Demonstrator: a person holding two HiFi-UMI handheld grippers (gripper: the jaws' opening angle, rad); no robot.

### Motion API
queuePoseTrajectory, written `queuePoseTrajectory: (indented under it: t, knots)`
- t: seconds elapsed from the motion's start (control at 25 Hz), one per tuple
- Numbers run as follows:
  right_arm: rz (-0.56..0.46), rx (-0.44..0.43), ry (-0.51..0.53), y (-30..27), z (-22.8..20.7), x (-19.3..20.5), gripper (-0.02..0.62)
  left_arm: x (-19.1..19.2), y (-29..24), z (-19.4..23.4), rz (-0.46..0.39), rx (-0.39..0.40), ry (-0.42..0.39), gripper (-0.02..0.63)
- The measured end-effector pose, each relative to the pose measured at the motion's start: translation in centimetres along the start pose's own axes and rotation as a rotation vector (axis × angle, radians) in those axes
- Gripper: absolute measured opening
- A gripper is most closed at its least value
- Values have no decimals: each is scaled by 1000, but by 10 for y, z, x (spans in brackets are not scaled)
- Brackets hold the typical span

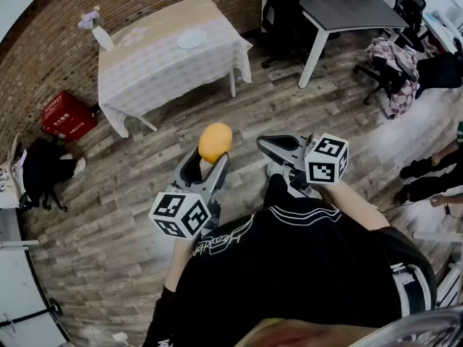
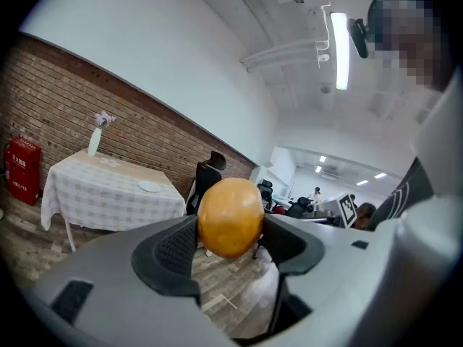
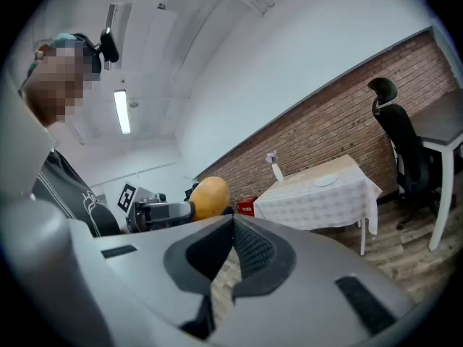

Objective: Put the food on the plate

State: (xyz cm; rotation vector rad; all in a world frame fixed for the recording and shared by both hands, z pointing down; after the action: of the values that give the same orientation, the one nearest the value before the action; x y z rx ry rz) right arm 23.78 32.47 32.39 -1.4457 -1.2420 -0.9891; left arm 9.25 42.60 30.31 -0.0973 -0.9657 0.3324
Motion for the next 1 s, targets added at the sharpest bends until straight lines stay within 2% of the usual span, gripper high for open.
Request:
queuePoseTrajectory:
  t: [0.24, 0.52, 1.0]
  knots:
    - [-14, -9, -7, 1, -6, -2, -3, -4, -6, -4, 0, -7, -22, 281]
    - [1, -8, -46, -5, -25, 5, -3, -6, -21, 10, 15, -29, 3, 281]
    - [-24, -28, -81, -37, -106, -1, -3, -31, -89, 41, 64, -72, 29, 281]
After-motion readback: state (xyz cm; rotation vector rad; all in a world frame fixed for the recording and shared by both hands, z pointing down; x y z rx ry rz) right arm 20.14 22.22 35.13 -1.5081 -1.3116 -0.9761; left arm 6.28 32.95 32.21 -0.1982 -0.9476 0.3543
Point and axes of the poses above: the fingertips, and each gripper's own axes: y backward along the fingers, z to its left, x out of its underside, the point moved 5 cm from there along y, backward along the fingers, and after that the axes turned 13 degrees about y, right-handed, at the moved point
